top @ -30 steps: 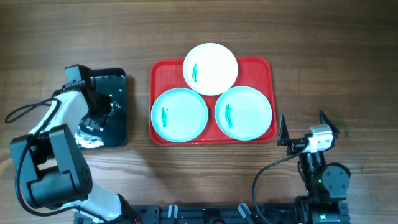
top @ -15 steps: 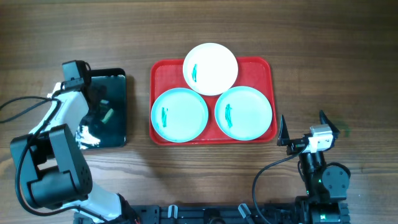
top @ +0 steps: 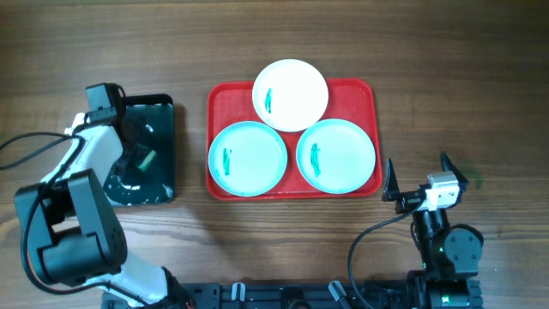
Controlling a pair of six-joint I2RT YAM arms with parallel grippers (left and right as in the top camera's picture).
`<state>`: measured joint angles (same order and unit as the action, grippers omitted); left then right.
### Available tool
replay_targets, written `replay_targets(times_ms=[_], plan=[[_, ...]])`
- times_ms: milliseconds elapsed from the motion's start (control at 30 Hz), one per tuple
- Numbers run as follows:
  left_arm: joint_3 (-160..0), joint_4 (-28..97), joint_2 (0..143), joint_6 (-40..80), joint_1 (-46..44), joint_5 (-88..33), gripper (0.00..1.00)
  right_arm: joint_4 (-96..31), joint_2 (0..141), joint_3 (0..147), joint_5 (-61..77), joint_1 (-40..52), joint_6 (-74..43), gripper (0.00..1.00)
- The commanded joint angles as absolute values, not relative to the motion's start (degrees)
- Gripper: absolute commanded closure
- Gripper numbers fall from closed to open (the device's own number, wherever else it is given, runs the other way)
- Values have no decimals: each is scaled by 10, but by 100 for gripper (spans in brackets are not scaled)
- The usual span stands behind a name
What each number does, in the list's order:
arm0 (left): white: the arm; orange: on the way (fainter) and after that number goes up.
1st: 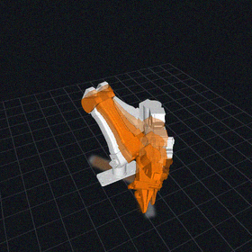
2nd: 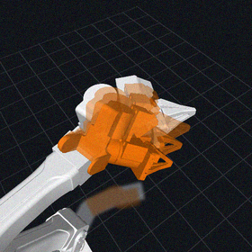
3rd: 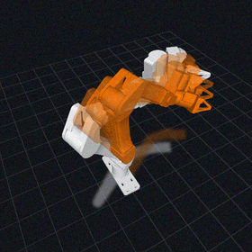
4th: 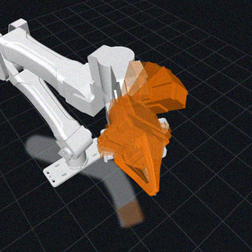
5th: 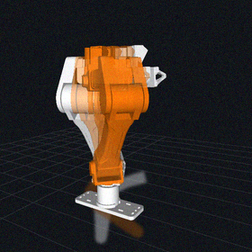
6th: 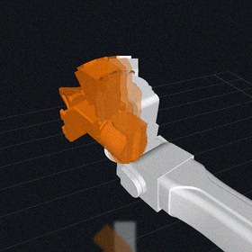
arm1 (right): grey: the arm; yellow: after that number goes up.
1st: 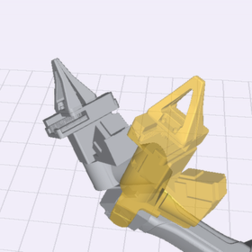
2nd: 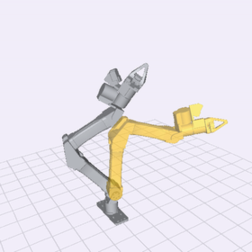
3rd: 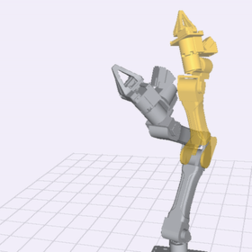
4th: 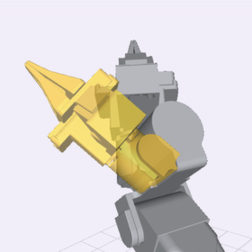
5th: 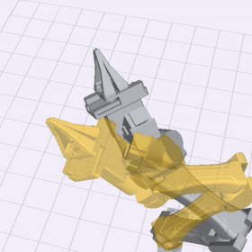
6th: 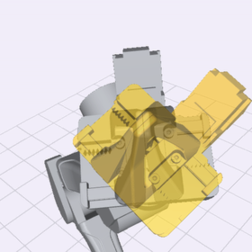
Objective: Clean dirty plates on tray and stack at the side
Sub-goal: 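Dip and rub the sponge in the water with the left gripper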
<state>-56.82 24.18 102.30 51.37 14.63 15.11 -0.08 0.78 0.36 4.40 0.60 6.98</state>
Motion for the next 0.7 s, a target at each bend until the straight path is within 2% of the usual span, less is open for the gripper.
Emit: replay_targets(times_ms=[0,33,67,133,167,200,267,300,333,367,633,667], plan=[[-565,246,1057,512,149,144,11,0,4,3,36,8,75,0],[-565,246,1059,512,149,144,25,0,4,3,36,8,75,0],[-565,245,1059,512,149,144,48,0,4,3,36,8,74,0],[-565,244,1059,512,149,144,69,0,4,3,36,8,74,0],[-565,246,1059,512,149,145,86,0,4,3,36,8,74,0],[-565,246,1059,512,149,144,96,0,4,3,36,8,75,0],[-565,247,1059,512,149,144,96,0,4,3,36,8,75,1],[-565,249,1059,512,149,143,85,0,4,3,36,8,74,0],[-565,255,1059,512,149,134,33,0,4,3,36,8,74,0],[-565,263,1059,512,149,116,0,0,4,3,36,8,75,0],[-565,353,1059,512,149,-91,2,0,4,3,36,8,74,0],[-565,360,1059,512,149,-92,12,0,4,3,36,8,74,0]])
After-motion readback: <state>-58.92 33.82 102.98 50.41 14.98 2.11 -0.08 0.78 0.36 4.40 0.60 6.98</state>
